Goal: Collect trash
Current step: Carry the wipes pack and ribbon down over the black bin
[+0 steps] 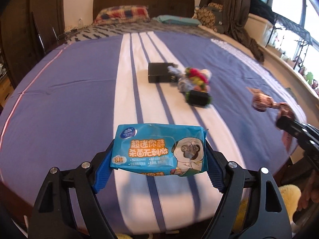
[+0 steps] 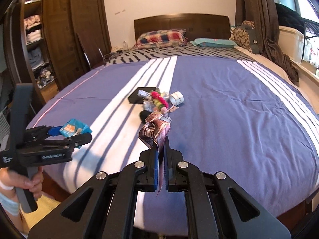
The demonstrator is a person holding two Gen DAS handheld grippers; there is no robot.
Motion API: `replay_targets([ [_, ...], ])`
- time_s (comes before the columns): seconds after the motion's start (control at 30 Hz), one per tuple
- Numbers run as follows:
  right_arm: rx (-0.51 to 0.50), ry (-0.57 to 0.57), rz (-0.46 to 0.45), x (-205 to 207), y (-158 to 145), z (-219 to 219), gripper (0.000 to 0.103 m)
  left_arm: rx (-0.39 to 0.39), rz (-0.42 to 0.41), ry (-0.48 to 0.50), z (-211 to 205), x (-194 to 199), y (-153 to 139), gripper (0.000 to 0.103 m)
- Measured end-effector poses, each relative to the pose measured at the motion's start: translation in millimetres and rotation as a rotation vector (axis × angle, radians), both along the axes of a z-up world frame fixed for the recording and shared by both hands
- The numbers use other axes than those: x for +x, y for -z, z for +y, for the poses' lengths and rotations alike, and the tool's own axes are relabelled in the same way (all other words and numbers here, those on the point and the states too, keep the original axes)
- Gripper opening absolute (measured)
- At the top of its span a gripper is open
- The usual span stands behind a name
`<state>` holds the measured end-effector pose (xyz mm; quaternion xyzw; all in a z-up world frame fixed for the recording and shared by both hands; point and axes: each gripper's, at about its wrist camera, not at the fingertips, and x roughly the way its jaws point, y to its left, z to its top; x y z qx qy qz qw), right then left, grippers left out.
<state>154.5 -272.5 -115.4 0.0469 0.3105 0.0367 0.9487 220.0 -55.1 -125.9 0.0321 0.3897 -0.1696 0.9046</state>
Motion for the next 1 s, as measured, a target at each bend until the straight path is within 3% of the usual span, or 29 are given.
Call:
replay_targets([
  [0.2,0.006,-0.011,-0.023,-42,-4,9,0.006,-0.010,-0.057,0.023,1,-70,-16,0.076],
  [0.37,0.014,-0.021,-0.025,-73,-1,15,0.006,-0.016,-0.056,0.051,-2,-107,-13,0.076],
  [0.6,0.036,-0.058,0.025,-102,19,26,0.006,0.000,-0.006,0.088,-4,-147,11,0.077],
  [1.0,0.026,-0.106,0.141,-117,63,50,0.006,0.042,0.100,0.095,-3,-170,64,0.077],
])
